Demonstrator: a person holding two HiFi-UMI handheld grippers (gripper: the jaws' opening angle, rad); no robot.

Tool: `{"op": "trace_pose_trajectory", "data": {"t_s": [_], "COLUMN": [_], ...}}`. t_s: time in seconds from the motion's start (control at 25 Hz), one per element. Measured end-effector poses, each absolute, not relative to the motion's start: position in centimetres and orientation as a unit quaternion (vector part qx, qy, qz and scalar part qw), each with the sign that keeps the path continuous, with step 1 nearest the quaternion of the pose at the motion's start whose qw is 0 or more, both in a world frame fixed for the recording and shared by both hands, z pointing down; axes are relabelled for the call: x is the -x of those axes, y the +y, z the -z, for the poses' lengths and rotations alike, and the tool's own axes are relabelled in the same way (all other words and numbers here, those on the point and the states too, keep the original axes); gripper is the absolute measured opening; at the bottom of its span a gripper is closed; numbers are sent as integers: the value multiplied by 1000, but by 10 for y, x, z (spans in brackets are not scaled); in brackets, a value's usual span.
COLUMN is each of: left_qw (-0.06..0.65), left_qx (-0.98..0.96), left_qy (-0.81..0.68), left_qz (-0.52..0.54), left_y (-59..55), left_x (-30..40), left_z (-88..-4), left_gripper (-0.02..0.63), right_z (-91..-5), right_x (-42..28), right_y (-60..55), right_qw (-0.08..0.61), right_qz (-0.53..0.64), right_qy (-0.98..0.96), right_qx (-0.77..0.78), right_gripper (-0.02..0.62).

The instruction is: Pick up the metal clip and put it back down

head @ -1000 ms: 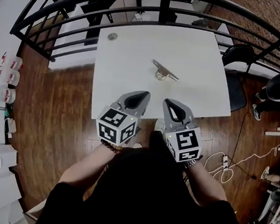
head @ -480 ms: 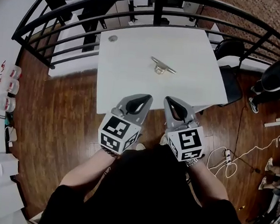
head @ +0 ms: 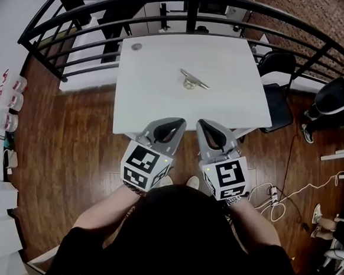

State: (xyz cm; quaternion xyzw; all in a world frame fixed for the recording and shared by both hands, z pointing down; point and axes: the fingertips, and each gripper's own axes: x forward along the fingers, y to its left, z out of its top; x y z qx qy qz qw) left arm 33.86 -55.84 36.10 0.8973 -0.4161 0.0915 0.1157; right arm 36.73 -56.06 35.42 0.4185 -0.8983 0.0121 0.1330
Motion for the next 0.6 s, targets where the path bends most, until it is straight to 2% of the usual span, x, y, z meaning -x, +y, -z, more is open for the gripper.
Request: {"op": "trace_pose_trajectory", "data": {"t_s": [0.6], "left_qw": [119], "left_qx": [-889], "left_qy": [-431], "left_qz": [-97], "left_y": [-551], "left_x": [-360], "left_z": [-358], "left_gripper": [18], "right_z": [-353], "right_x": [-392], "right_y": [-552], "right_qw": [122], "right_qz": [-17], "right_qy": [-903], "right_qx": [-411], "right_gripper": [-8]}}
